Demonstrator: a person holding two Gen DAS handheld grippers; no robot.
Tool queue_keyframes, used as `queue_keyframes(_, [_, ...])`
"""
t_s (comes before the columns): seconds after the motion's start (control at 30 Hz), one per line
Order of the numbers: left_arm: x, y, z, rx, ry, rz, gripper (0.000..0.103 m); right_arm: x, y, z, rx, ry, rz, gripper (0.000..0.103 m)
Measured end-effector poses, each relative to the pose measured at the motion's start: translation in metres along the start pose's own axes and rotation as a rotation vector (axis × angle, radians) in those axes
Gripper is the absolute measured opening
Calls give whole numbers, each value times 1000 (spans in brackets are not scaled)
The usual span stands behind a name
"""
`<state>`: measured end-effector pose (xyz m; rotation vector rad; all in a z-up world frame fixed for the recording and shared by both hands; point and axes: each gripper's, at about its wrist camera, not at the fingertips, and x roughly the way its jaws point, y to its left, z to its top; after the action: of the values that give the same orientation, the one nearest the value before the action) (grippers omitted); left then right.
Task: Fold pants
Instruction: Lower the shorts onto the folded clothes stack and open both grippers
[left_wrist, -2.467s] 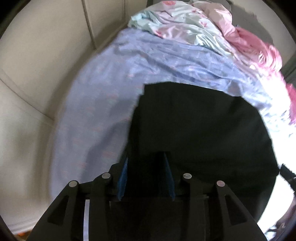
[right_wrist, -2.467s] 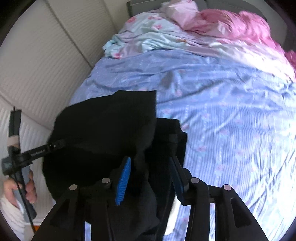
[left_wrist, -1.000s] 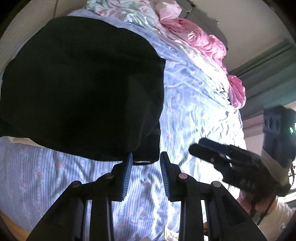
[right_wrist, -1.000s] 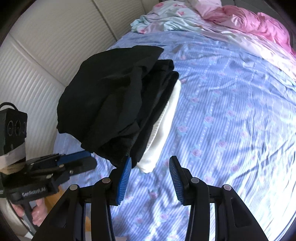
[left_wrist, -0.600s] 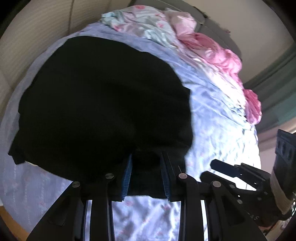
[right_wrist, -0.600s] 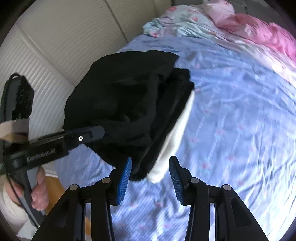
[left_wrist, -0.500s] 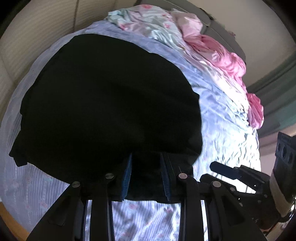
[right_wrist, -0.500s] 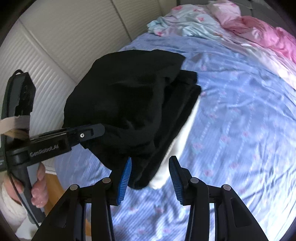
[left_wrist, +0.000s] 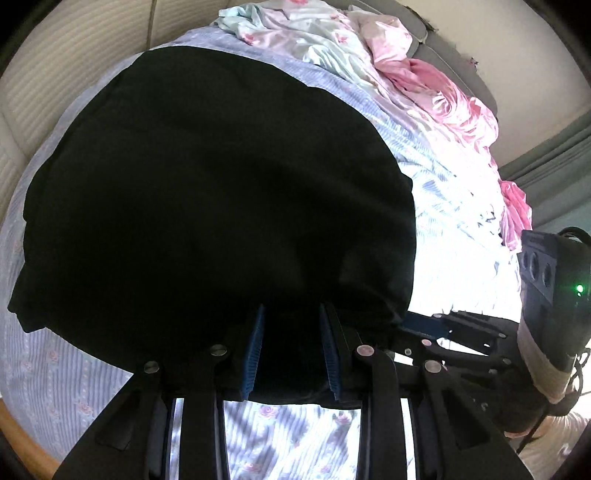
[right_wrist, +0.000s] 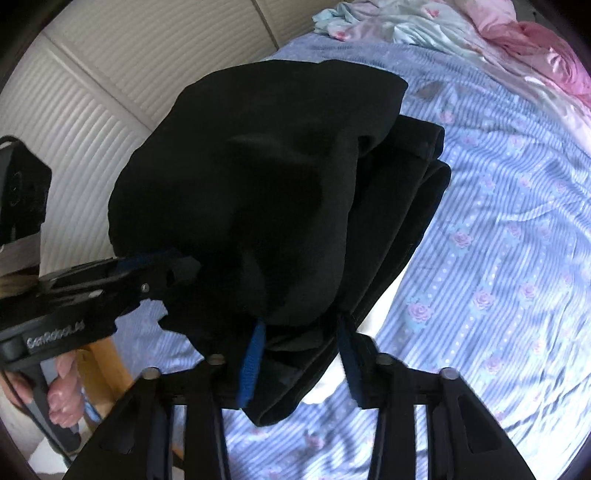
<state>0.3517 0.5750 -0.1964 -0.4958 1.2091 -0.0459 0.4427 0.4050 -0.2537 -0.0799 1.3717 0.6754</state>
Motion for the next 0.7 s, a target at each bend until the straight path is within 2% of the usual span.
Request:
queue_keyframes(0.07, [-4, 1, 1, 4, -6, -4, 29, -2, -2, -2, 28, -1, 4, 13])
queue_keyframes(0.1, [-10, 0, 1, 4, -16, -9, 29, -4, -3, -3, 47, -2, 17, 12])
queue_keyframes(0.17, [-20, 1, 0, 6, -35, -15, 29, -16, -7, -9, 130, -11, 78, 10])
queue_keyframes(0.27, [-39, 1, -3, 18, -70, -15, 29, -44, -5, -24, 261, -58, 215, 7])
queue_keyframes(0.43, [-62, -6, -9, 77, -110, 0, 29, -71, 0, -49, 396, -99, 323, 2])
queue_keyframes(0.5, [-62, -8, -12, 99, -106, 12, 29, -72, 0, -56, 405, -103, 294, 2])
queue_keyframes(0.63, [-56, -5, -19, 111, -84, 58, 29, -65, 3, -67, 332, -76, 84, 3])
queue_keyframes(0.7, [-58, -1, -24, 110, -78, 63, 29, -60, -1, -73, 323, -41, 62, 8])
